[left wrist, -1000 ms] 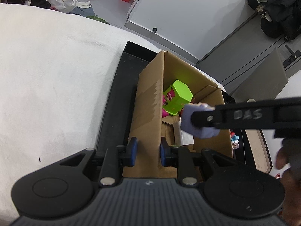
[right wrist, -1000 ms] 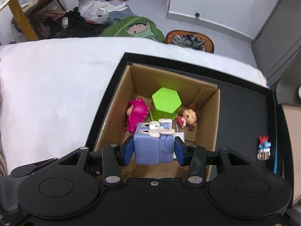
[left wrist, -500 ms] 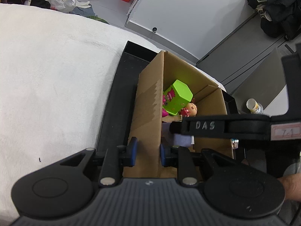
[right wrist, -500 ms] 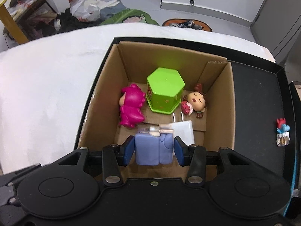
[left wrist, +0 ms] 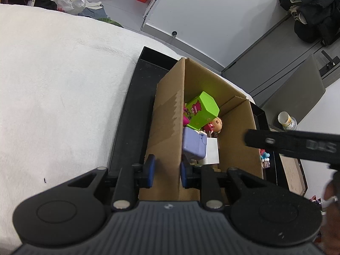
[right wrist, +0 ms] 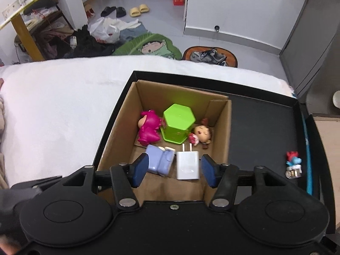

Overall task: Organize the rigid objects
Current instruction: 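Carry the lavender block into the box and open the right gripper, then move the right gripper back over the tray to the troll figurine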

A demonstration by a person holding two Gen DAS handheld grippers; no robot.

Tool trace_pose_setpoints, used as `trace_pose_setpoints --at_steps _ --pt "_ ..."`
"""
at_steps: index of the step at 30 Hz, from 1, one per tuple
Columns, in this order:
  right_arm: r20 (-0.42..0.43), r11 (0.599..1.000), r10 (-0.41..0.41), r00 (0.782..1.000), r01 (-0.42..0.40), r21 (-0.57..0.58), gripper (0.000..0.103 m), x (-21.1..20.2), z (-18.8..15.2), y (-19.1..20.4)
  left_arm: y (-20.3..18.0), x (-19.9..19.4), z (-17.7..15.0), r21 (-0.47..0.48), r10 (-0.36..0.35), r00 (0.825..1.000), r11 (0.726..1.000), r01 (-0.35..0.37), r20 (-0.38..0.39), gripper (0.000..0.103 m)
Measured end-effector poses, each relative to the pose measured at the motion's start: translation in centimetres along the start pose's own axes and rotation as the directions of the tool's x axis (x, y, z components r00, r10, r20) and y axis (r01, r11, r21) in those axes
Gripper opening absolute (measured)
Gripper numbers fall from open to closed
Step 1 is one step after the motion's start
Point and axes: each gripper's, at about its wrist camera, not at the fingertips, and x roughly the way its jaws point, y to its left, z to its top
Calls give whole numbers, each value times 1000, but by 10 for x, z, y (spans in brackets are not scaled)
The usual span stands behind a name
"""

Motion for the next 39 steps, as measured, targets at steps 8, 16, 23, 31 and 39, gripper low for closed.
trace_pose_setpoints --at_steps 8,16,23,31,39 --pt "22 999 -22 1000 22 25 61 -26 -13 -28 -3 0 -1 9 8 1000 1000 -8 3 22" --pt "4 995 -68 998 68 67 62 -29 -31 -57 -5 -2 -2 18 14 1000 1000 -15 5 22" --pt "-17 990 -102 995 103 97 66 -27 -46 -81 -5 -2 -2 21 17 1000 1000 -17 6 22" --pt "-27 984 -128 991 130 123 67 -22 -52 -97 -5 -2 -2 22 17 1000 1000 -18 6 22" --pt "-38 979 -151 988 154 135 71 -16 -51 -117 -4 -1 -2 21 23 1000 1000 -23 8 21"
